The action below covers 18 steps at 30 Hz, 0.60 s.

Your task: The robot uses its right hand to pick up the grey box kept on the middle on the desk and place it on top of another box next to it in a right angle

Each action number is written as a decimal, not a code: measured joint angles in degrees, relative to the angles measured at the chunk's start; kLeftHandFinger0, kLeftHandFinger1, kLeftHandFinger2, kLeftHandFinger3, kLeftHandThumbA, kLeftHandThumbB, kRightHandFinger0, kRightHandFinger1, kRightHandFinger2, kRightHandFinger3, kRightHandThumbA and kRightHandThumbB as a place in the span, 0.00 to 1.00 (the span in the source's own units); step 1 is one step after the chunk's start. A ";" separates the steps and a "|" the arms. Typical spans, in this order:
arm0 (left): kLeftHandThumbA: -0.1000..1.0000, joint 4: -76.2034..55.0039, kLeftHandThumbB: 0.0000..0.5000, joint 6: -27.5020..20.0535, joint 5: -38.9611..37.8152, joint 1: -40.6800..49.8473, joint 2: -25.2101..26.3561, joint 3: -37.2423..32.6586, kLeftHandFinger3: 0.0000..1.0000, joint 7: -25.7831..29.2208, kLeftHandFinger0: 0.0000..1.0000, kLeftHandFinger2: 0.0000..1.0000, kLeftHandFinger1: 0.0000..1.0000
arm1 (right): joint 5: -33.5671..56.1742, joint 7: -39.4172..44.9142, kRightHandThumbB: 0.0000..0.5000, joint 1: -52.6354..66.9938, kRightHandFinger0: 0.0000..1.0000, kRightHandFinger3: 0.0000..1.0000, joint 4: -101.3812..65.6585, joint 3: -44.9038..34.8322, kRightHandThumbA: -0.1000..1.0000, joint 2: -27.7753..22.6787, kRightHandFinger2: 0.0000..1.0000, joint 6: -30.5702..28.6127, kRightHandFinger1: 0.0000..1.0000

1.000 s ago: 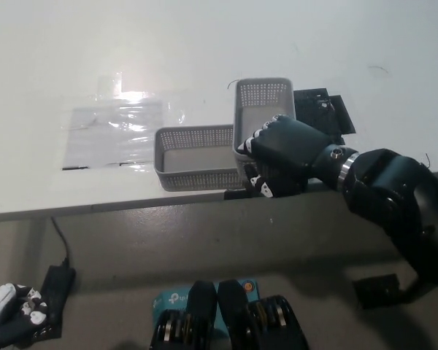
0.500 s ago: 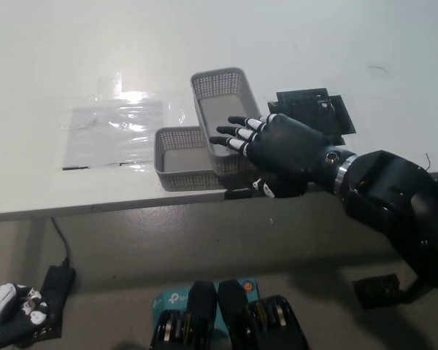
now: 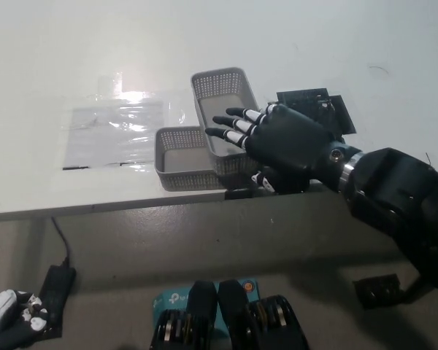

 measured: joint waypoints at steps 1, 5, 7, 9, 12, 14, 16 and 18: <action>0.00 0.04 1.00 0.00 0.01 0.04 -0.01 -0.03 0.12 -0.01 0.00 0.03 0.00 | 0.32 1.19 0.87 0.08 0.67 1.00 -1.79 -0.35 0.65 -0.08 1.00 0.59 1.00; 0.00 0.13 1.00 0.00 0.02 0.04 -0.25 -0.12 0.11 -0.04 0.00 0.02 0.00 | 1.58 5.85 0.92 0.10 0.81 1.00 -7.10 -1.31 0.71 -0.46 1.00 3.11 1.00; 0.00 0.26 1.00 0.00 0.02 0.04 -0.26 -0.15 0.14 -0.05 0.00 0.03 0.00 | 2.29 8.36 0.92 0.10 1.00 1.00 -9.62 -1.73 0.71 -0.90 1.00 4.51 1.00; 0.00 0.37 1.00 0.02 0.01 0.01 -0.29 -0.15 0.14 -0.06 0.00 0.03 0.00 | 2.98 10.92 0.94 0.09 1.00 1.00 -12.07 -2.30 0.70 -1.57 1.00 6.25 1.00; 0.00 0.41 1.00 0.02 0.01 -0.01 -0.31 -0.17 0.13 -0.06 0.00 0.01 0.00 | 4.96 14.22 0.75 0.14 1.00 1.00 -16.58 -4.90 0.68 -3.38 1.00 9.61 1.00; 0.00 0.45 1.00 0.02 0.01 -0.01 -0.31 -0.17 0.15 -0.07 0.00 0.03 0.00 | 6.32 15.78 0.56 0.29 0.95 1.00 -19.72 -7.86 0.65 -4.92 1.00 12.07 1.00; 0.00 0.44 1.00 0.03 0.01 -0.02 -0.32 -0.17 0.15 -0.08 0.00 0.03 0.00 | 7.57 16.33 0.54 1.27 0.68 1.00 -22.73 -11.62 0.61 -5.95 1.00 14.19 0.92; 0.00 0.44 1.00 0.04 0.01 -0.03 -0.32 -0.17 0.15 -0.08 0.00 0.00 0.00 | 8.98 16.11 0.37 3.88 0.27 0.86 -26.10 -17.40 0.53 -5.71 0.60 16.26 0.43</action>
